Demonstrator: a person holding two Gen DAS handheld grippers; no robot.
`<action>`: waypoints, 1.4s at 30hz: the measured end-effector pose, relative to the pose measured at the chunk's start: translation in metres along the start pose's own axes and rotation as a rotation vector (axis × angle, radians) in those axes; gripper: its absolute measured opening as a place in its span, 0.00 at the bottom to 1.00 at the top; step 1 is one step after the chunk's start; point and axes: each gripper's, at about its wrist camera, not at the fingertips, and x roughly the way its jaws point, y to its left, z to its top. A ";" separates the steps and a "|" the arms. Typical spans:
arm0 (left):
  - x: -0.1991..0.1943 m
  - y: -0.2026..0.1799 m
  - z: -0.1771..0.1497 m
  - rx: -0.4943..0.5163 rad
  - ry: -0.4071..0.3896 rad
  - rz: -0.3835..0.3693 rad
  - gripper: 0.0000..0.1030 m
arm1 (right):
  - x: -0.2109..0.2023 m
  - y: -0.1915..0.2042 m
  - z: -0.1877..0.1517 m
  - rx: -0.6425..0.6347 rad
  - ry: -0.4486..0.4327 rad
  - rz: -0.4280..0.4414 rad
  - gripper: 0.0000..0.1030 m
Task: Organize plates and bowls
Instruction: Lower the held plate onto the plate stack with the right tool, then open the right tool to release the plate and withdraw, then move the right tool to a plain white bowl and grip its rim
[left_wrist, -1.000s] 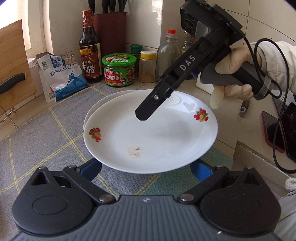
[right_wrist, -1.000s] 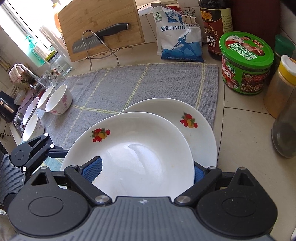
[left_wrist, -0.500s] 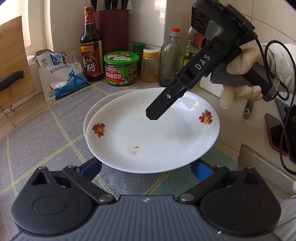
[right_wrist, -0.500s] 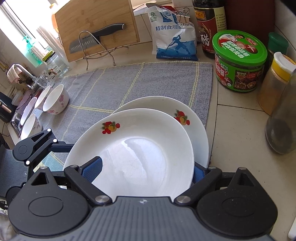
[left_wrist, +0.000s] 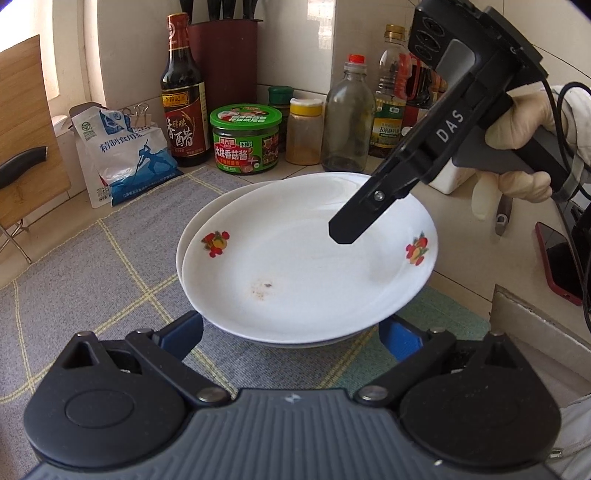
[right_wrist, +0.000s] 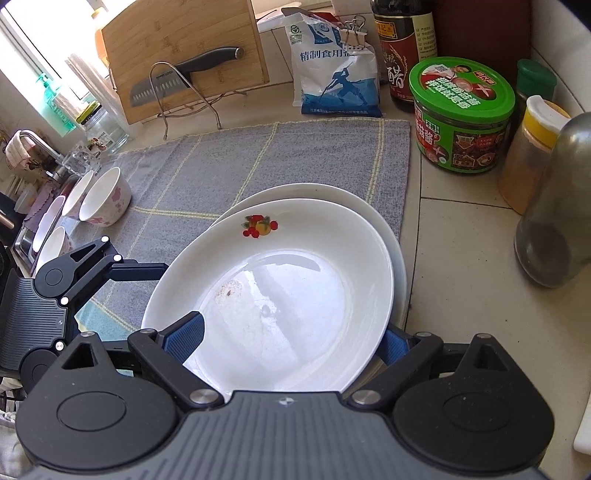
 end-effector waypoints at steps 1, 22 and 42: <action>0.000 0.000 0.000 0.004 -0.003 -0.001 0.97 | -0.001 0.001 0.000 -0.001 0.000 -0.006 0.95; -0.027 0.009 -0.009 0.000 -0.061 0.036 0.98 | -0.010 0.030 -0.001 -0.049 -0.009 -0.229 1.00; -0.135 0.050 -0.071 -0.176 -0.166 0.338 0.99 | 0.022 0.186 0.016 -0.333 -0.265 -0.237 1.00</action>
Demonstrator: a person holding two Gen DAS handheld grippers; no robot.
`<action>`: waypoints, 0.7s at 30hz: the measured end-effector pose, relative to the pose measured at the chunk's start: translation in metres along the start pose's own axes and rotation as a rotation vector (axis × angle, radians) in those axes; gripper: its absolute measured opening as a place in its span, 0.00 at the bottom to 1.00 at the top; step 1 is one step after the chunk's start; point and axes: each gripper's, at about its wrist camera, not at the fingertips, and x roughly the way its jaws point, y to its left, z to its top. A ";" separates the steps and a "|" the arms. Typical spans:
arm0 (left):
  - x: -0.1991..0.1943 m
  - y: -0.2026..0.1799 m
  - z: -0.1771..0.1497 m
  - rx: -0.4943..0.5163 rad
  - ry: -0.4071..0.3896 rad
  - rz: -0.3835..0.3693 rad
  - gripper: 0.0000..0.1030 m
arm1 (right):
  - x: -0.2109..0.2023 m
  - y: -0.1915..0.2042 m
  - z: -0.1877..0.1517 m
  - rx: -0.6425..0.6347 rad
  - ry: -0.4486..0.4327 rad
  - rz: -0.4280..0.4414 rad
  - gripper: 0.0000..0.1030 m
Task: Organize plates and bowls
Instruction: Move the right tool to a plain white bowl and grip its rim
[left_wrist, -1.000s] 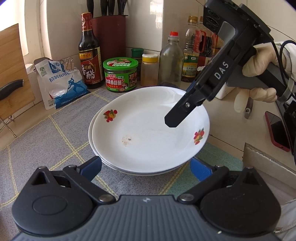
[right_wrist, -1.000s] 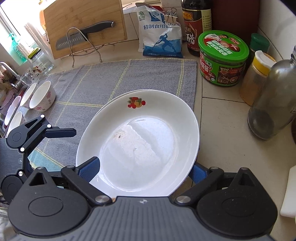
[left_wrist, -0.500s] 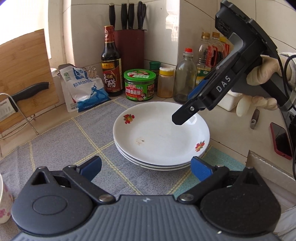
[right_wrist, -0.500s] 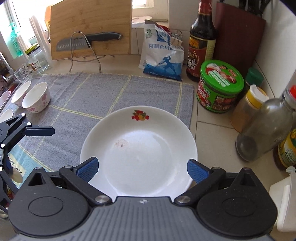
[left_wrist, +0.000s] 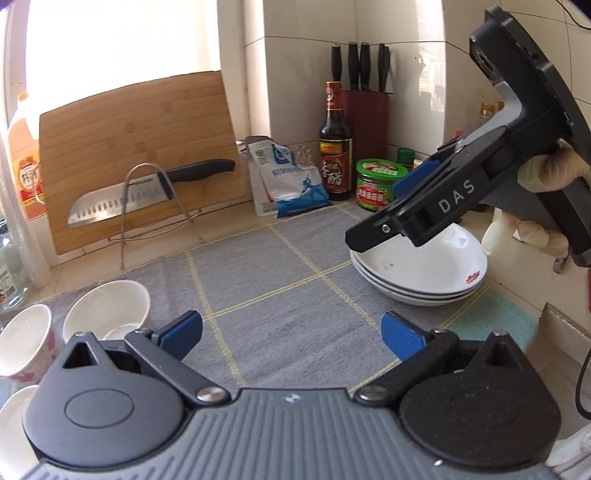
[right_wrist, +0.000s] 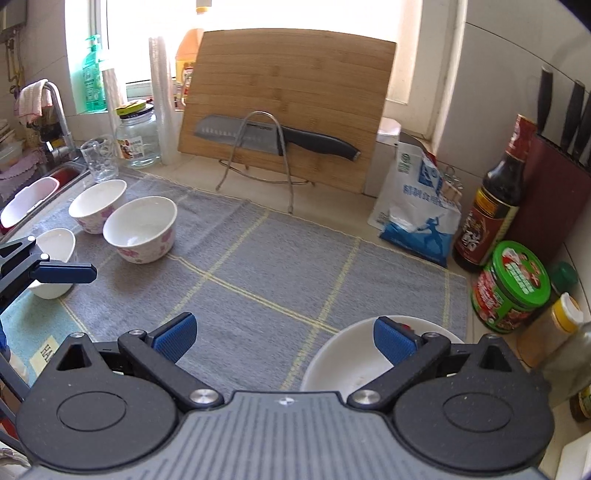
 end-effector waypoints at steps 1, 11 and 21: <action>-0.005 0.006 -0.004 -0.013 0.003 0.012 0.99 | 0.003 0.010 0.002 -0.012 -0.001 0.007 1.00; -0.051 0.069 -0.050 -0.116 0.023 0.158 0.99 | 0.025 0.108 0.027 -0.125 -0.037 0.155 1.00; -0.081 0.127 -0.096 -0.190 0.053 0.364 0.99 | 0.062 0.190 0.055 -0.222 -0.042 0.306 1.00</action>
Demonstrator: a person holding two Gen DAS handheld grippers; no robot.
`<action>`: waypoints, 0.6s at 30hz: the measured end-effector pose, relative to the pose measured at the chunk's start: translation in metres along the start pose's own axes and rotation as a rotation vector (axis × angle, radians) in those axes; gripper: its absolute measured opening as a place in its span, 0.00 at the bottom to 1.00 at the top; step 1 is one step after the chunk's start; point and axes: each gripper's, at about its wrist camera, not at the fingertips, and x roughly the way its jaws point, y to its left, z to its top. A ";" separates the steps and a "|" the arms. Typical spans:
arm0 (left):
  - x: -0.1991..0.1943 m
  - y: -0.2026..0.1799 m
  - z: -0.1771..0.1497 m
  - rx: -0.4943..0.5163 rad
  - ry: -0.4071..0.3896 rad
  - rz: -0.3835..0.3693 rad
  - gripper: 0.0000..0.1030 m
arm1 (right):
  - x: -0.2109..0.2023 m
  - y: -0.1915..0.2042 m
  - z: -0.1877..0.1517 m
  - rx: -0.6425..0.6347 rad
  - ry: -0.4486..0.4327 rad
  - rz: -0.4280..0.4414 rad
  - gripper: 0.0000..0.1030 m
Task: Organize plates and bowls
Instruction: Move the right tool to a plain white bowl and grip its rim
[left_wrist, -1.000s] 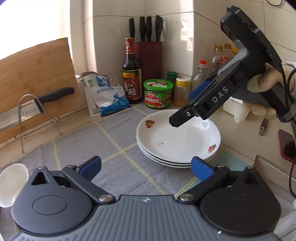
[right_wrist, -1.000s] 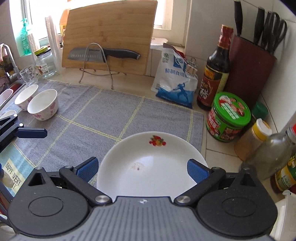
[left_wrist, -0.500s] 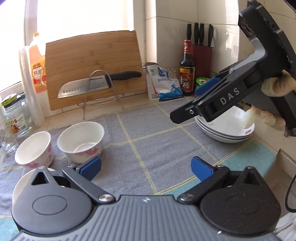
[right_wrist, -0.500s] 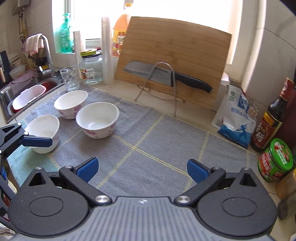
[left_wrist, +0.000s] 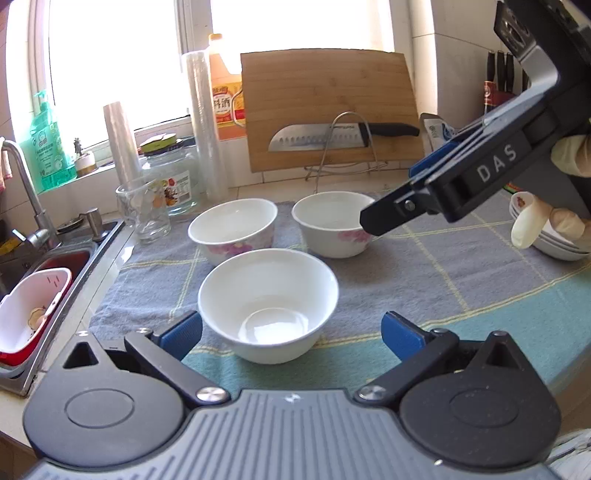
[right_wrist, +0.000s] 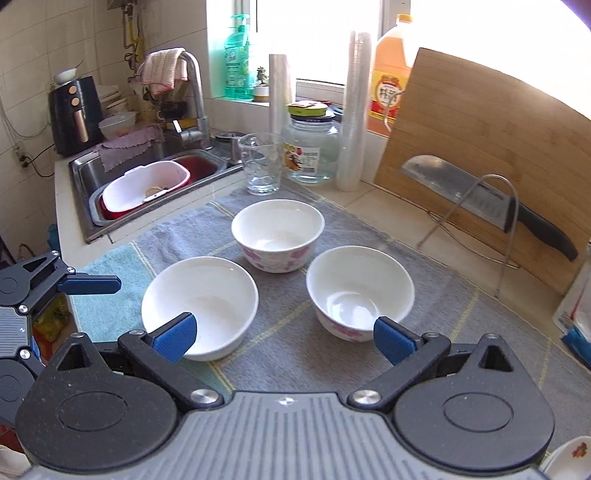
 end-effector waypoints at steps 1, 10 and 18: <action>0.002 0.005 -0.003 -0.006 0.005 0.011 0.99 | 0.005 0.004 0.003 -0.006 0.002 0.016 1.00; 0.027 0.019 -0.014 0.004 0.030 -0.002 0.99 | 0.063 0.023 0.015 -0.034 0.075 0.128 1.00; 0.038 0.017 -0.013 0.038 0.025 -0.053 0.91 | 0.089 0.023 0.013 -0.012 0.134 0.183 0.88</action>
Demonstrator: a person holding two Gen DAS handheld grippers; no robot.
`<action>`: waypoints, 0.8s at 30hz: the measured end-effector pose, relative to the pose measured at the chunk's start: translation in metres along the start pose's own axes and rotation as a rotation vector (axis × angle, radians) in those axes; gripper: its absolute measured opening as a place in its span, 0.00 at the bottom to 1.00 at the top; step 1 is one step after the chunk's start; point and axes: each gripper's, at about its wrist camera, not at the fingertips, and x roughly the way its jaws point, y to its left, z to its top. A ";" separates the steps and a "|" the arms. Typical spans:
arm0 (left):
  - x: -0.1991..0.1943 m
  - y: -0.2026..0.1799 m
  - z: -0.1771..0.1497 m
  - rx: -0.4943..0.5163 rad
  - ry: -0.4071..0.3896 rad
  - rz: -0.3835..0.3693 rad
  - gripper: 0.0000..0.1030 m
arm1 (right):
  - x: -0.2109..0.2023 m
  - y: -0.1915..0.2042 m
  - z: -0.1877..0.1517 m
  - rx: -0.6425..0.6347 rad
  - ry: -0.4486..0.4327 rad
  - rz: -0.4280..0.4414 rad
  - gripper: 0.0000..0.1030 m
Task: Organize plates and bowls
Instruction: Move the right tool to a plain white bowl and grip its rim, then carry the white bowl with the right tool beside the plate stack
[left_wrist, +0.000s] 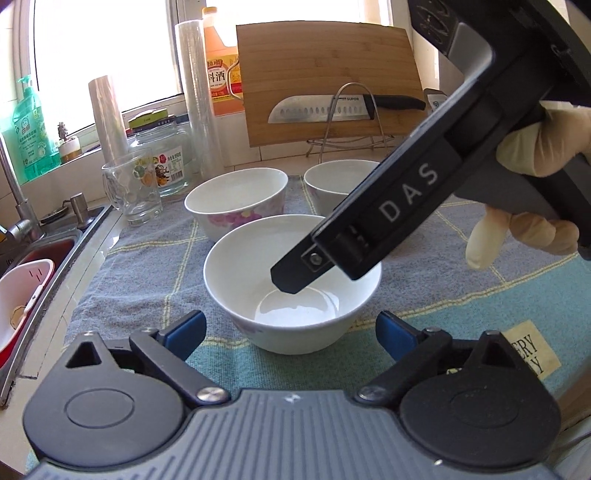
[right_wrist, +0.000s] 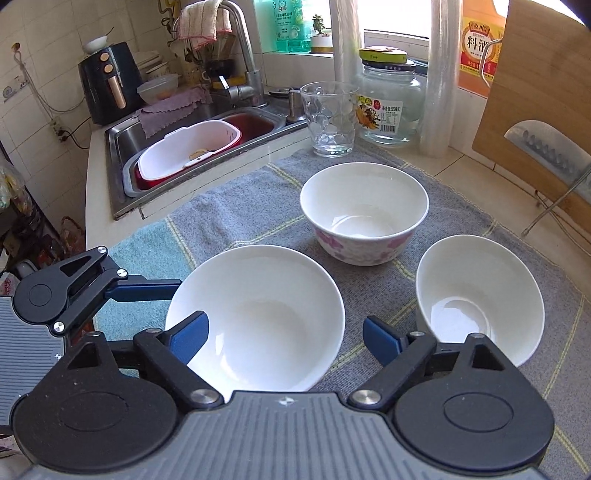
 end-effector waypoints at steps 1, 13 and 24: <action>0.001 0.000 0.000 0.003 0.004 -0.007 0.88 | 0.001 0.000 0.000 0.003 0.004 0.004 0.85; 0.005 0.003 0.004 0.009 0.000 -0.027 0.83 | 0.007 -0.007 0.002 0.049 0.020 0.052 0.74; -0.003 -0.001 0.009 0.013 0.027 -0.052 0.83 | -0.008 -0.012 -0.002 0.118 0.015 0.085 0.74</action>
